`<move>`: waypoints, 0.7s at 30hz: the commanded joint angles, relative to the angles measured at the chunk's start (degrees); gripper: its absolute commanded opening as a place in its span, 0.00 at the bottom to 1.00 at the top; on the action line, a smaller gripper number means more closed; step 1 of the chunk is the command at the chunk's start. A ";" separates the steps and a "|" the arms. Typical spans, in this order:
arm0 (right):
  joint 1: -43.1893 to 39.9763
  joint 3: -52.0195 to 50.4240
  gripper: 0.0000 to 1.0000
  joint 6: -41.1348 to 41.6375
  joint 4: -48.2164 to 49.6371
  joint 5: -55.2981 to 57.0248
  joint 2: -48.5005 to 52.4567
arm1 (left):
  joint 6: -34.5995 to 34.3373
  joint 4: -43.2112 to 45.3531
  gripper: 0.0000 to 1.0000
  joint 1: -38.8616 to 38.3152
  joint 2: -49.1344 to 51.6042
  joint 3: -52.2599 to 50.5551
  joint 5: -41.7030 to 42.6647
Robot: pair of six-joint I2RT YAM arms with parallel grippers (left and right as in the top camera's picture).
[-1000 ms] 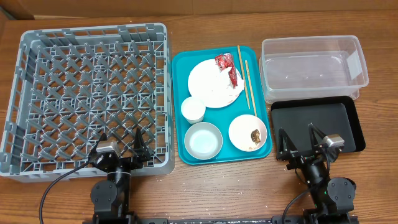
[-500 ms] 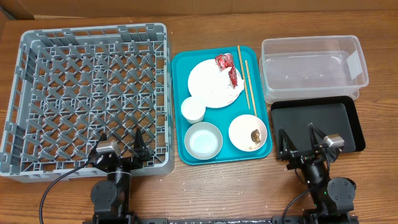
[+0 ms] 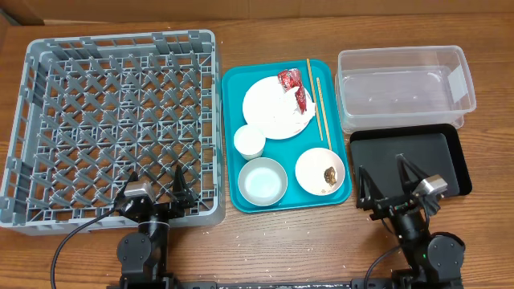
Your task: Sort waste into correct bins and load items into the dishwasher
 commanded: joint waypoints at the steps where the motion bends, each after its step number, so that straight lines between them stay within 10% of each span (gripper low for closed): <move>1: 0.33 1.77 1.00 -0.26 -0.28 -6.38 -0.55 | 1.11 0.22 0.99 0.24 -0.50 -0.39 0.04; 21: 0.35 57.29 1.00 -3.52 -35.74 -13.77 49.27 | 1.11 0.22 1.00 0.24 -0.50 -0.39 0.07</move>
